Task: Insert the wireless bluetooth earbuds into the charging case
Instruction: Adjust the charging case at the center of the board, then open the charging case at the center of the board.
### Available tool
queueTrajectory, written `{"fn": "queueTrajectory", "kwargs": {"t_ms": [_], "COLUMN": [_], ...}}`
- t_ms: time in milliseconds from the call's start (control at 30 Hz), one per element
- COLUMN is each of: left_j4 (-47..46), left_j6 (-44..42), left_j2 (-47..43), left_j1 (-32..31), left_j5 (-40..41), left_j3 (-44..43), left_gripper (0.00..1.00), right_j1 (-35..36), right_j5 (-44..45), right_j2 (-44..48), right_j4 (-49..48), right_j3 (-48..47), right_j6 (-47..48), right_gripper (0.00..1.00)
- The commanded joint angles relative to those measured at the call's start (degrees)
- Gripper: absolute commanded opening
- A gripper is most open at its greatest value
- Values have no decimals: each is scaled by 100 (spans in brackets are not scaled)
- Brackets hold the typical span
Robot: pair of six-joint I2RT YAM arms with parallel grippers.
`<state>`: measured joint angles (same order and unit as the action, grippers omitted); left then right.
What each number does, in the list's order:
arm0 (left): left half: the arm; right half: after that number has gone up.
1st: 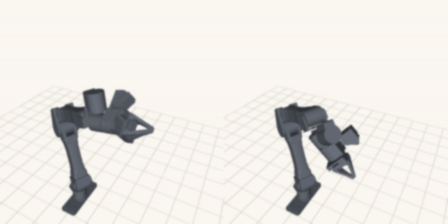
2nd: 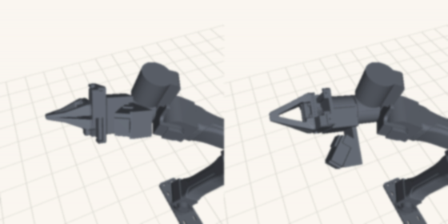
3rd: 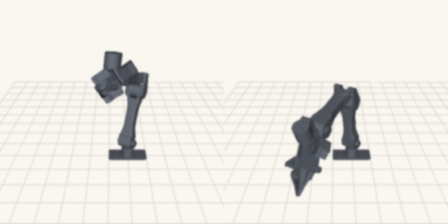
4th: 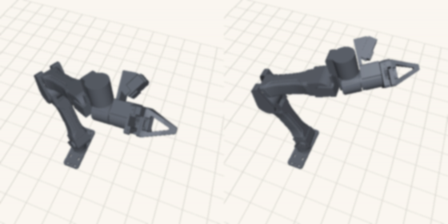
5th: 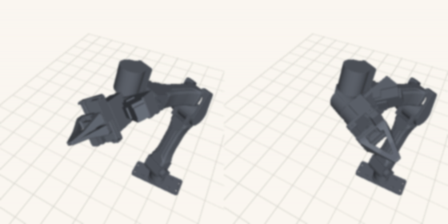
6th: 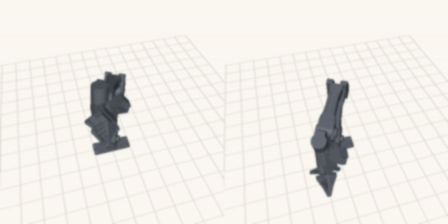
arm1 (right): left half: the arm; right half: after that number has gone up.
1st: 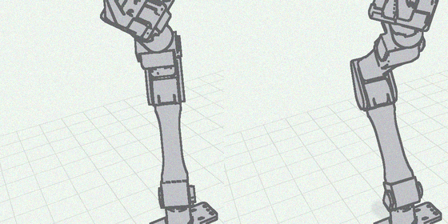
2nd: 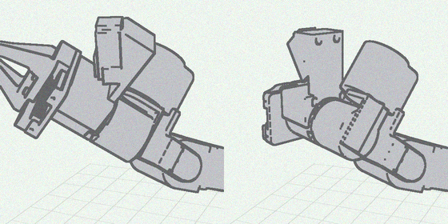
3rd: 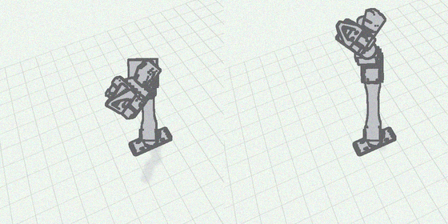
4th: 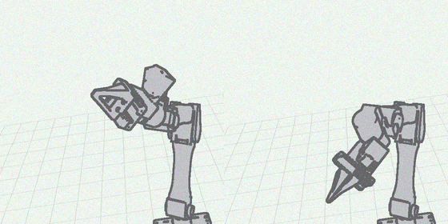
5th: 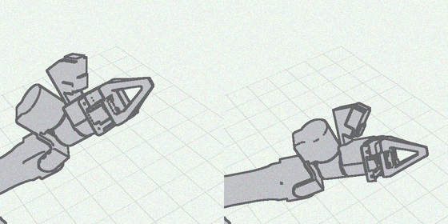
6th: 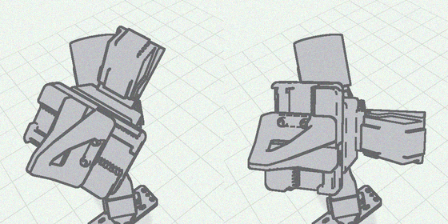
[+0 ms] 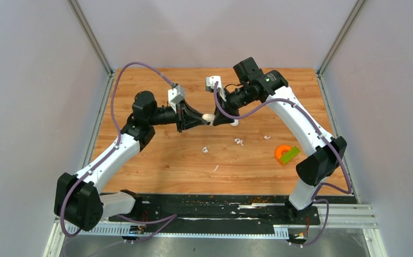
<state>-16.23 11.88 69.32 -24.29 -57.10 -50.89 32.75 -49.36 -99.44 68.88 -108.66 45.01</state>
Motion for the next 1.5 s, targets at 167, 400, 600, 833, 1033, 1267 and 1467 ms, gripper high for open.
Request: {"fn": "queueTrajectory", "kwargs": {"t_ms": [167,400,600,833,1033,1267,1467], "left_j4": [217,382,318,146,51,-60,-129], "left_j6": [-727,-970,-1021,-914,-824,-775,-730], "left_j2": [48,112,172,171,205,235,277], "left_j1": [-102,-103,-110,-129,-154,-172,-181], "left_j5": [102,-10,-67,-90,-66,-42,-46], "left_j3": [25,102,111,176,185,193,195], "left_gripper": [58,58,47,40,42,40,17], "right_j1": [151,191,290,333,386,407,424], "right_j5": [112,443,732,858,914,937,976], "right_j2": [349,443,369,294,228,188,162], "right_j4": [-314,-209,-44,-40,-162,-185,-231], "right_j3": [25,87,-16,-15,-70,-64,-63], "right_j6": [-91,72,177,124,-12,-53,-129], "right_gripper": [6,4,4,4,4,5,7]}}
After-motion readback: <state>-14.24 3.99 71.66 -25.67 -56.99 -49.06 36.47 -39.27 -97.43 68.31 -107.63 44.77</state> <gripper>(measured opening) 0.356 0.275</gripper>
